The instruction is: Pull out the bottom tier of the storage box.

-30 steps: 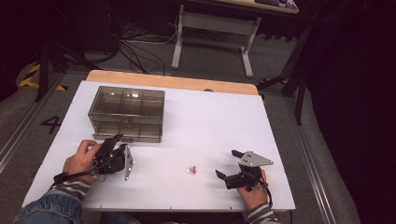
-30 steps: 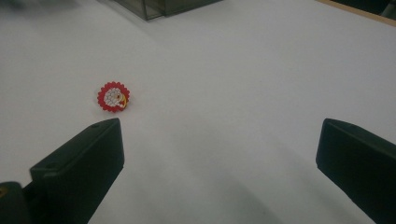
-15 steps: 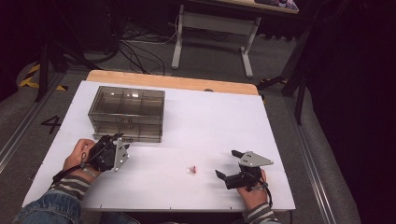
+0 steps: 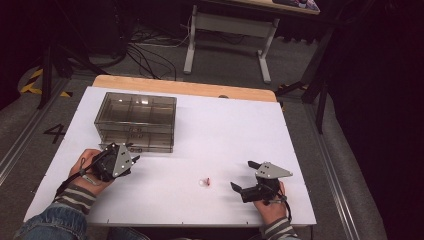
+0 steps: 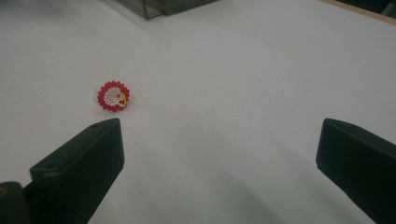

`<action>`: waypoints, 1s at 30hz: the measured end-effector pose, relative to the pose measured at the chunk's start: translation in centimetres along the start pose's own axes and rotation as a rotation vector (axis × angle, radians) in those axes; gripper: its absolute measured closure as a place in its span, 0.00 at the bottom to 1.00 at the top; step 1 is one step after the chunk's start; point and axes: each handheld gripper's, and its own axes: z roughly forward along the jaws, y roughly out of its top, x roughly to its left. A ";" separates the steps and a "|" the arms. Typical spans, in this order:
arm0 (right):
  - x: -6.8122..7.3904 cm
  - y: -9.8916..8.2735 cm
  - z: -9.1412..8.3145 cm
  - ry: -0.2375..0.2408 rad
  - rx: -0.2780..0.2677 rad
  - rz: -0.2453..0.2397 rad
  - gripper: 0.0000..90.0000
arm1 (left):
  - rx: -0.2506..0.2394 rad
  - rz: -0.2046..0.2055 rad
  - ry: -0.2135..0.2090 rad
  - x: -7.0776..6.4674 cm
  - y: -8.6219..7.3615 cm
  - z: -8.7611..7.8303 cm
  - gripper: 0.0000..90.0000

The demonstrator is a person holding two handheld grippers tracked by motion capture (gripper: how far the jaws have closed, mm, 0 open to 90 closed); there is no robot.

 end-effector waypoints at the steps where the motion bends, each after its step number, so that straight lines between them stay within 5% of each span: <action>1: 0.0 0.0 0.0 0.000 0.000 0.000 0.02 | -0.014 -0.010 -0.006 0.1 0.0 -0.1 0.60; 7: 0.0 0.0 0.0 0.000 0.000 0.002 0.02 | -0.051 -0.061 -0.087 0.8 -0.2 -0.2 0.64; 12: 0.0 0.0 0.0 0.000 0.001 0.002 0.02 | -0.050 -0.074 -0.131 1.1 -0.2 0.0 0.65; 19: 0.0 0.0 0.0 0.001 0.003 0.001 0.02 | -0.046 -0.132 -0.247 2.0 -0.2 0.0 0.64; 30: 0.0 0.0 0.0 0.001 0.003 0.002 0.02 | -0.021 -0.126 -0.326 3.4 0.3 0.1 0.66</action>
